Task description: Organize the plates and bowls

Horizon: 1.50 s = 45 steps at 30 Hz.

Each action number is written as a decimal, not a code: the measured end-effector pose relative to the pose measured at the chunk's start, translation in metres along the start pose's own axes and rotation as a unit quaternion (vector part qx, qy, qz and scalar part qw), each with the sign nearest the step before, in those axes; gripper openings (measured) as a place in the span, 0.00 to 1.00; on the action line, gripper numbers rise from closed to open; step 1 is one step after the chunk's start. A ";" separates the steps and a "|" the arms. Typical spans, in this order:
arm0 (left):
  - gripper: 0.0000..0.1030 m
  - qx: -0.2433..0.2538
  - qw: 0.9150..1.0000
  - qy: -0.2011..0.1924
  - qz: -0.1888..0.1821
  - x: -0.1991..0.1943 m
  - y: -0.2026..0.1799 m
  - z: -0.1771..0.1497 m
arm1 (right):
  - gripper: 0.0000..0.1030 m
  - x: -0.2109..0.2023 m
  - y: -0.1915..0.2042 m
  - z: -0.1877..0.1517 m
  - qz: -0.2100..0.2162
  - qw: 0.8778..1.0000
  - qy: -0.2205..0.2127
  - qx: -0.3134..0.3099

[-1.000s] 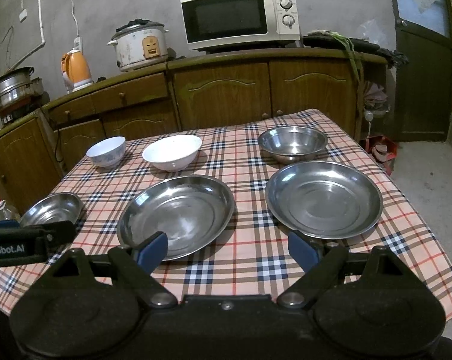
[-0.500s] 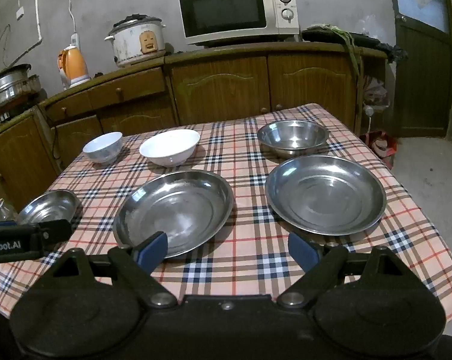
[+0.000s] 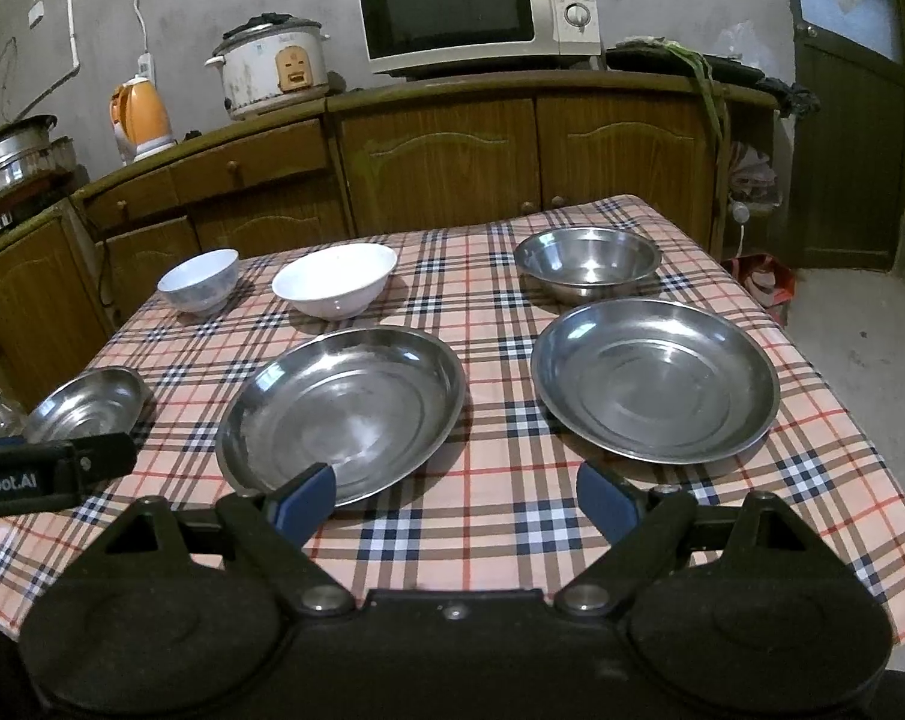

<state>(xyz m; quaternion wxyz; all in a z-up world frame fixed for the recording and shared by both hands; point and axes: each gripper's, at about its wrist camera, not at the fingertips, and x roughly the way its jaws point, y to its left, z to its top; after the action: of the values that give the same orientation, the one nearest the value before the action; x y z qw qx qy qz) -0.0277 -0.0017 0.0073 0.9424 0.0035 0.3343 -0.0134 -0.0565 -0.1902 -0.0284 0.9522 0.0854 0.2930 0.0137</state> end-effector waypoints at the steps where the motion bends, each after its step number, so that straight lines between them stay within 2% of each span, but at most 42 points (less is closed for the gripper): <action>1: 1.00 -0.001 1.000 0.001 0.000 0.001 0.001 0.000 | 1.00 0.001 0.000 0.000 0.000 1.000 0.001 -0.001; 16: 1.00 -0.005 1.000 0.013 0.019 0.032 0.013 0.002 | 1.00 0.031 0.003 0.004 -0.005 1.000 0.008 -0.014; 28: 1.00 -0.005 0.999 0.028 0.028 0.088 0.020 0.014 | 1.00 0.096 0.000 0.019 -0.015 0.999 0.021 -0.019; 35: 0.95 -0.002 0.998 0.046 0.036 0.127 0.021 0.025 | 1.00 0.140 -0.004 0.025 -0.027 0.999 0.041 -0.008; 40: 0.83 -0.003 0.997 0.068 0.029 0.153 0.025 0.029 | 0.99 0.164 -0.008 0.028 -0.020 0.998 0.054 0.008; 42: 0.65 -0.002 0.997 0.079 0.022 0.162 0.026 0.028 | 0.97 0.171 -0.009 0.028 -0.013 0.998 0.056 0.015; 43: 0.60 -0.002 0.996 0.086 0.019 0.166 0.026 0.028 | 0.96 0.175 -0.009 0.028 -0.008 0.998 0.059 0.019; 45: 0.50 -0.004 0.996 0.092 0.004 0.174 0.026 0.027 | 0.83 0.182 -0.008 0.028 0.005 0.997 0.069 0.025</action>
<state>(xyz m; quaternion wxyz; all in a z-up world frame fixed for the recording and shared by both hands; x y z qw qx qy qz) 0.1247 0.0198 -0.0813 0.9077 0.0018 0.4196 -0.0081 0.1093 -0.1888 -0.1080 0.9271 0.1094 0.3582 0.0174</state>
